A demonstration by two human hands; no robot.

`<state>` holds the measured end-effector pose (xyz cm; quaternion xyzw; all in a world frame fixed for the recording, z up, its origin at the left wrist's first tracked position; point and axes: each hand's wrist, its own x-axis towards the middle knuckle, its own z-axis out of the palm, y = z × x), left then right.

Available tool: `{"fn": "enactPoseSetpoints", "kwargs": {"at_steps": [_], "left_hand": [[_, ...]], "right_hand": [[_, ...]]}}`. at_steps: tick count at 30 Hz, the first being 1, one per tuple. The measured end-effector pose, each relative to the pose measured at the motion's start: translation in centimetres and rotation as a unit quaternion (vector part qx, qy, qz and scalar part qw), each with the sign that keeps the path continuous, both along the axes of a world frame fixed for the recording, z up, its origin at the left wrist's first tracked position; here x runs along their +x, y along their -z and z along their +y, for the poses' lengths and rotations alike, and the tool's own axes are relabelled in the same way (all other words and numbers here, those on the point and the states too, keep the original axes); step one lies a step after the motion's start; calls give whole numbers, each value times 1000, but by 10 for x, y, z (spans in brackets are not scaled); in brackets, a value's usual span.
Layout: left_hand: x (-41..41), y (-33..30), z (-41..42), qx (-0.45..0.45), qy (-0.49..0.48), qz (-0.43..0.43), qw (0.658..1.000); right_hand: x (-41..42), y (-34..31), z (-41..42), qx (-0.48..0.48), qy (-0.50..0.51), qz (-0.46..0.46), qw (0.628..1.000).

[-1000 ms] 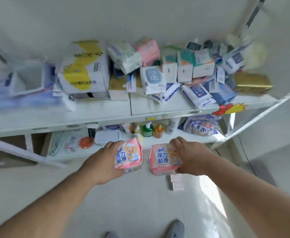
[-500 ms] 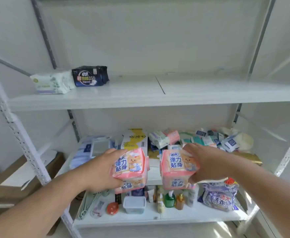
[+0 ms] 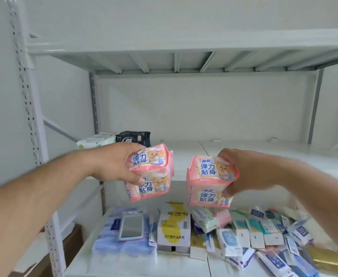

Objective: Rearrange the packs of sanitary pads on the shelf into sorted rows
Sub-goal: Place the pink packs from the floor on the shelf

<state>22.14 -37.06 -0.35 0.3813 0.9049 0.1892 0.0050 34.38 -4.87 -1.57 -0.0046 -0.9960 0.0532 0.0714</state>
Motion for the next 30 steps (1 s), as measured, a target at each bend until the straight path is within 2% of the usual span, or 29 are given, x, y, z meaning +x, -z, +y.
{"fn": "enactPoseSetpoints", "kwargs": {"at_steps": [7, 13, 21, 30], "left_hand": [[-89, -50, 55, -39, -54, 34, 997], [-163, -69, 99, -60, -84, 37, 994], [-252, -72, 137, -90, -92, 28, 991], [-351, -69, 169, -134, -95, 60, 985]], "right_hand": [[-91, -23, 48, -35, -20, 22, 999], [-164, -28, 80, -64, -37, 11, 997], [-228, -28, 101, -88, -36, -5, 995], [-289, -32, 96, -106, -16, -4, 994]]}}
